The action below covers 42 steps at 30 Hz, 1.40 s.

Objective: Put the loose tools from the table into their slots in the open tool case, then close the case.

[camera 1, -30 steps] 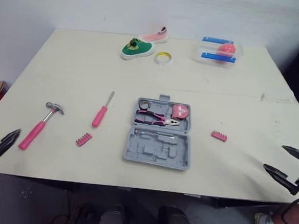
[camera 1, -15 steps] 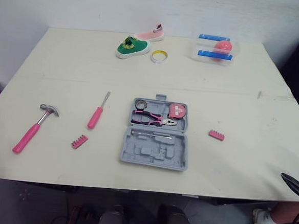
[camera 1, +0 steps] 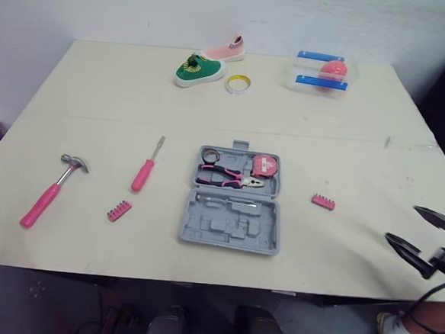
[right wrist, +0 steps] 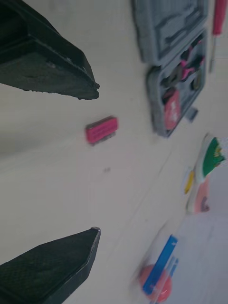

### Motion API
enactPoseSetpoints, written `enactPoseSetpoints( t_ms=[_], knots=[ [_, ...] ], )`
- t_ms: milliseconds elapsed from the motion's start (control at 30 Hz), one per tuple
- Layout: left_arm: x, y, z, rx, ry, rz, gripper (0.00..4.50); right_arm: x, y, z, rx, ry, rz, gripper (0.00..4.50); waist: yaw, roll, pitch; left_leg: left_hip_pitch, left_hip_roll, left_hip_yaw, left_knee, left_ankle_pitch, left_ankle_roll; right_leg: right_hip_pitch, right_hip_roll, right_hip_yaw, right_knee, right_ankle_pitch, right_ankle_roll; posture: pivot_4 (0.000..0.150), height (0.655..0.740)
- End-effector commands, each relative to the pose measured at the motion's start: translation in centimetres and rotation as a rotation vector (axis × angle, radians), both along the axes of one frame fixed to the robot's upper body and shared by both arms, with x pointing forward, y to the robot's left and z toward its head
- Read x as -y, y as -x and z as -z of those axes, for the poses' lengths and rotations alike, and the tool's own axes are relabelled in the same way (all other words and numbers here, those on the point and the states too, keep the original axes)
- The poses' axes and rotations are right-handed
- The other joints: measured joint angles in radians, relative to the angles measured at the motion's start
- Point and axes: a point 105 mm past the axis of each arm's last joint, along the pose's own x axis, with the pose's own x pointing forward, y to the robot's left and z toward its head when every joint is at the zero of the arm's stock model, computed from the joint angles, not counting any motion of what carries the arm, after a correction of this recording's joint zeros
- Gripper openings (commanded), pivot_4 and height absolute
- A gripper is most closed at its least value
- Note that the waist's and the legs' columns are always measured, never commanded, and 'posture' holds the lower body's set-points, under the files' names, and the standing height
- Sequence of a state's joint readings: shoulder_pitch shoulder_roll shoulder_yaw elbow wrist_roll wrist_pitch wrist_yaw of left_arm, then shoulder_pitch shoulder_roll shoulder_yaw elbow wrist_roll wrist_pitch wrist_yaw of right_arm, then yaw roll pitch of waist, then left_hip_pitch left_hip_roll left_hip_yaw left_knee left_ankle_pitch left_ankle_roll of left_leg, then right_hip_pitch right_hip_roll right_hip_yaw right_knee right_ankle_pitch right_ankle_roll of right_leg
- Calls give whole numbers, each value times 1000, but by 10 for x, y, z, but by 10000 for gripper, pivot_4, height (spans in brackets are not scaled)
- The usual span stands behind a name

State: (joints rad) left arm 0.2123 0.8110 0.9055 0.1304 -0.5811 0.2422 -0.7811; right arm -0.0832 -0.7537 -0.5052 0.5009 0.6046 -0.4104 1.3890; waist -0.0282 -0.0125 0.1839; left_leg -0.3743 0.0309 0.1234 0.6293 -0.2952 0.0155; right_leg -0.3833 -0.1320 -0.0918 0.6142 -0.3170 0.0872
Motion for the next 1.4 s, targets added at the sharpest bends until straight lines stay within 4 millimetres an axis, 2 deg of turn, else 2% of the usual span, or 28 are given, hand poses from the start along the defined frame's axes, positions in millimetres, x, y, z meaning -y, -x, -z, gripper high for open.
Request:
enactPoseSetpoints(
  t_ms=[33,133,233,367,433,567,733,833,1133,1267,1400],
  knots=[
    [30,-8,-16,4,21,139,44438,-30,-2,-23,71,-31,-102,45000,1,0,0,0,0,0,0,0,0,0,0,0,0,0,0,1500,7400],
    [41,-11,-16,-23,22,196,44438,-47,-1,-28,72,-53,-156,45000,1,0,0,0,0,0,0,1,-1,0,1,0,1,0,0,1500,7400],
    [64,-19,-17,-56,12,297,44438,-73,-2,-40,109,-80,-242,45000,1,0,0,0,0,0,0,1,-1,0,1,0,1,0,0,1500,7400],
    [74,-25,-11,-85,20,324,44438,-100,1,-47,121,-105,-332,45000,0,0,0,0,0,0,1,1,-1,0,1,0,3,0,0,1500,7400],
    [80,-26,-2,-143,-4,322,44438,-113,3,-51,134,-112,-378,45000,0,0,0,0,0,0,0,1,-1,-1,1,0,3,0,-1,1500,7400],
    [59,-30,2,-166,69,170,44438,-130,8,-53,144,-102,-456,45000,1,0,0,0,0,0,0,2,-1,-1,1,0,3,-1,-1,1500,7400],
    [21,-18,20,-314,108,-34,44438,-149,15,-59,157,-122,-555,45000,-1,-2,1,0,0,0,1,2,-1,-2,2,0,4,-1,-1,1500,7400],
    [3,-20,18,-337,108,-133,44438,-155,18,-58,159,-99,-600,45000,1,-2,1,-1,0,0,1,2,-1,-3,2,0,5,-1,-1,1500,7400],
    [9,-48,40,-536,79,-6,44438,-162,22,-52,143,-87,-664,45000,19,-5,3,-3,0,0,0,2,-2,-7,0,1,5,-1,-2,1500,7400],
    [7,-58,48,-558,82,-5,44438,-164,22,-51,144,-87,-669,45000,12,-6,2,-10,0,0,0,6,-8,-13,1,-3,7,-1,-3,1500,7400],
    [10,-68,58,-564,67,18,44438,-165,21,-48,138,-85,-664,45000,5,-6,2,-13,0,1,2,9,-2,-14,-1,-12,11,-1,-2,1500,7400]
  ],
)
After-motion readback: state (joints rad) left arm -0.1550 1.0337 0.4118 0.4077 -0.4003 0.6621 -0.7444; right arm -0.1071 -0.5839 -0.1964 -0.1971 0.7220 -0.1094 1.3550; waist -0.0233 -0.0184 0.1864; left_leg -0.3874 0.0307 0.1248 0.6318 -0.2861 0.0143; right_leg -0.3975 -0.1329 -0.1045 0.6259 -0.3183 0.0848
